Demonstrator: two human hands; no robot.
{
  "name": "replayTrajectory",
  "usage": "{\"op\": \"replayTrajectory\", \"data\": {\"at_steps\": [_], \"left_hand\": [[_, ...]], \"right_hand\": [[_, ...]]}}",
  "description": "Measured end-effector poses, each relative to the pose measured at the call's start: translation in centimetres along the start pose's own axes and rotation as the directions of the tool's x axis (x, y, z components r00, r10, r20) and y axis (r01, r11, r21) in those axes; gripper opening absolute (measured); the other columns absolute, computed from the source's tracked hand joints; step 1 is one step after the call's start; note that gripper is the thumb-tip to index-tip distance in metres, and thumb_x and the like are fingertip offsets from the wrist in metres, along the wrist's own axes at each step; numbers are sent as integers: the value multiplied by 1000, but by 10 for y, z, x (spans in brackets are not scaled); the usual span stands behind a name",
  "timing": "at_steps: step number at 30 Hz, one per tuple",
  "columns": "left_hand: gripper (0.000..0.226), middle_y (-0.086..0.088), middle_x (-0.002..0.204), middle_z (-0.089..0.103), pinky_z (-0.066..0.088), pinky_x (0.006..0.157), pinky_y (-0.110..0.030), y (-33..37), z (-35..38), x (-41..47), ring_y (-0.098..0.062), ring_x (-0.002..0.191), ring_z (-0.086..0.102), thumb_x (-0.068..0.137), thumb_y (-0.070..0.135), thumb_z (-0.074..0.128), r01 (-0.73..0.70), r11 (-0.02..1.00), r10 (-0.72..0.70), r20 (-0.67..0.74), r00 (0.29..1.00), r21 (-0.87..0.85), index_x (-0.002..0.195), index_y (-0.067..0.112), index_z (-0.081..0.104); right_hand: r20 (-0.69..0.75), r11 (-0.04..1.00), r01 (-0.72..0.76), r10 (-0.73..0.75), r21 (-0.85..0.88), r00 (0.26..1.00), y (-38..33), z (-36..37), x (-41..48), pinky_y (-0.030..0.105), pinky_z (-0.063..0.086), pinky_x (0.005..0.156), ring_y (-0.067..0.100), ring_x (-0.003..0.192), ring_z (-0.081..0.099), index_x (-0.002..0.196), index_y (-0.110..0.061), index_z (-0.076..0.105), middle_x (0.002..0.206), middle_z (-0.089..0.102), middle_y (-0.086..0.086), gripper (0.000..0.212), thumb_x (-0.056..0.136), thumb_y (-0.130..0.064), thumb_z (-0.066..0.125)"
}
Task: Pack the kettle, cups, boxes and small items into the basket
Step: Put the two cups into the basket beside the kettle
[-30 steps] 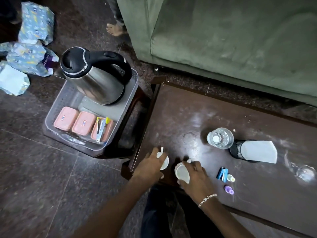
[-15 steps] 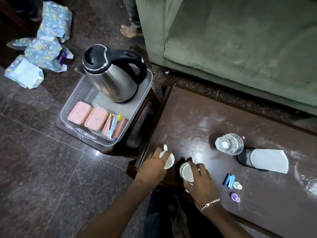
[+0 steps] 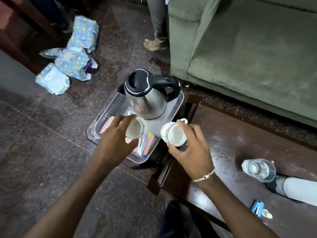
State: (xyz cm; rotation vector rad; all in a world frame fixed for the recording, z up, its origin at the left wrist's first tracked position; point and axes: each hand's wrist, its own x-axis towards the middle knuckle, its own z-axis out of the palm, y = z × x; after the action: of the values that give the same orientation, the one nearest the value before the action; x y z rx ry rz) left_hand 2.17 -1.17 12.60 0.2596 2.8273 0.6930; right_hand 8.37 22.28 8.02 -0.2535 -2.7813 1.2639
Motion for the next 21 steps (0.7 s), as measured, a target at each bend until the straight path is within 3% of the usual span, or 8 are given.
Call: {"op": "replayTrajectory", "data": {"at_steps": [5, 11, 14, 18, 21], "left_hand": [[76, -13, 125, 61, 57, 85, -46, -48, -14, 47, -40, 99, 69, 71, 13, 88, 45, 995, -45, -2, 999, 88, 141, 14, 57], [69, -17, 120, 64, 56, 83, -46, -81, -6, 90, -43, 104, 67, 73, 18, 87, 6, 985, -15, 51, 999, 175, 136, 11, 61], [63, -18, 115, 65, 53, 78, -39, -90, 2, 101, -42, 100, 67, 73, 19, 87, -12, 985, -1, 76, 997, 171, 130, 11, 64], [74, -18, 125, 62, 56, 89, -49, -102, 10, 112, -43, 108, 66, 73, 21, 88, -2, 985, -22, 133, 991, 174, 140, 10, 59], [75, -17, 126, 62, 57, 89, -49, -107, 15, 116, -42, 108, 66, 73, 23, 89, -3, 987, -18, 132, 991, 158, 141, 12, 58]], "right_hand": [[47, 988, 29, -22, -151, 999, -25, 41, 44, 37, 55, 83, 23, 104, 62, 141, -26, 51, 120, 54, 0, 73, 74, -45, 73], [40, 914, 15, 1, -405, 999, -15, 86, 63, 39, 36, 85, 24, 94, 64, 137, -25, 56, 113, 59, 1, 73, 69, -45, 73], [46, 894, 7, 15, -448, 999, -9, 99, 65, 37, 28, 82, 20, 93, 64, 134, -25, 57, 112, 58, 0, 73, 66, -44, 74], [69, 878, 4, 33, -479, 997, -3, 111, 67, 43, 31, 87, 20, 97, 63, 135, -23, 55, 112, 57, 0, 76, 65, -45, 76], [78, 860, 6, 39, -510, 996, -1, 117, 67, 44, 27, 88, 21, 101, 62, 134, -20, 56, 113, 57, 2, 78, 65, -46, 78]]}}
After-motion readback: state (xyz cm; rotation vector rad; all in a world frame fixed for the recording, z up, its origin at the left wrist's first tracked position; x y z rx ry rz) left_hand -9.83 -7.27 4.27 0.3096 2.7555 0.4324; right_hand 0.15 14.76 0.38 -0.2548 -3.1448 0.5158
